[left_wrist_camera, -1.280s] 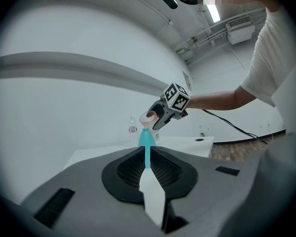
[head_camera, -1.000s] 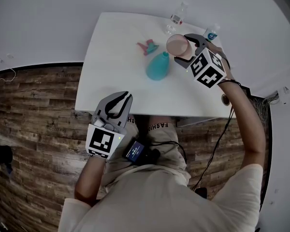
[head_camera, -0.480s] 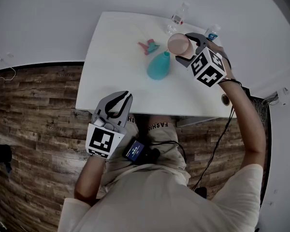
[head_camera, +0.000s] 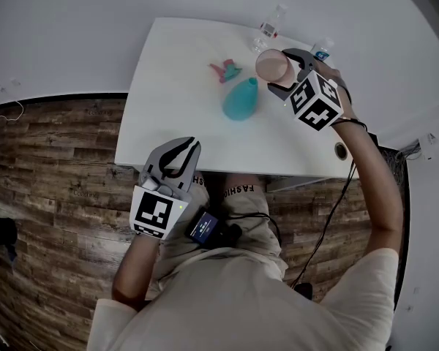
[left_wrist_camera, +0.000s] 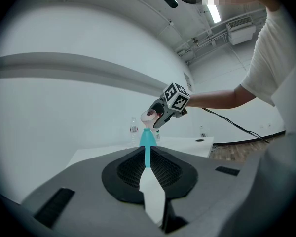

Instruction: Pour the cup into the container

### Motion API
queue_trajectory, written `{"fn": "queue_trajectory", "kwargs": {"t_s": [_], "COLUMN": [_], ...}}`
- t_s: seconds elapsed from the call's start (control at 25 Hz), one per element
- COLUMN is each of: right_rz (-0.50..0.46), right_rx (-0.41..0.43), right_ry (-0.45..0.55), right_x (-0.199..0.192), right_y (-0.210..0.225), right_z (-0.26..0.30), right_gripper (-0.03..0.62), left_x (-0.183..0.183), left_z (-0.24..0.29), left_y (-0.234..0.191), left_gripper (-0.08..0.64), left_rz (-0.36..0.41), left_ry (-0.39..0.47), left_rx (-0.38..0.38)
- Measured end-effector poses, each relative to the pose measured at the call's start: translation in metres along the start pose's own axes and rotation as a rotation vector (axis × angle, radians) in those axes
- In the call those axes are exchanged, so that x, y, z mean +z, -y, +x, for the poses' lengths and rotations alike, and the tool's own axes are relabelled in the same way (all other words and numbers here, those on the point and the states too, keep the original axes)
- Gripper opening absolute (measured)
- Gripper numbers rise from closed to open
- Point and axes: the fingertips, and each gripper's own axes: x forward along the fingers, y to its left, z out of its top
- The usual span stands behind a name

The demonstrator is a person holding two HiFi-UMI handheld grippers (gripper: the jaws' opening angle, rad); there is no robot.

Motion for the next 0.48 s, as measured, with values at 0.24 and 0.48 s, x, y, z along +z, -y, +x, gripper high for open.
{"fn": "queue_trajectory", "kwargs": {"t_s": [0.24, 0.48], "right_rz": [-0.011, -0.021], "right_rx": [-0.005, -0.014], "right_ry": [-0.004, -0.007], "right_x": [0.0015, 0.0028], "right_y": [0.0017, 0.0040], "right_z": [-0.0017, -0.0034], "right_gripper": [0.357, 0.357], "left_x": [0.0008, 0.0006], "left_z": [-0.0004, -0.0011], "left_y": [0.0006, 0.0003], "left_gripper": [0.027, 0.028], "left_rz": [0.001, 0.001], "left_ry": [0.003, 0.003], "left_rx": [0.000, 0.000]}}
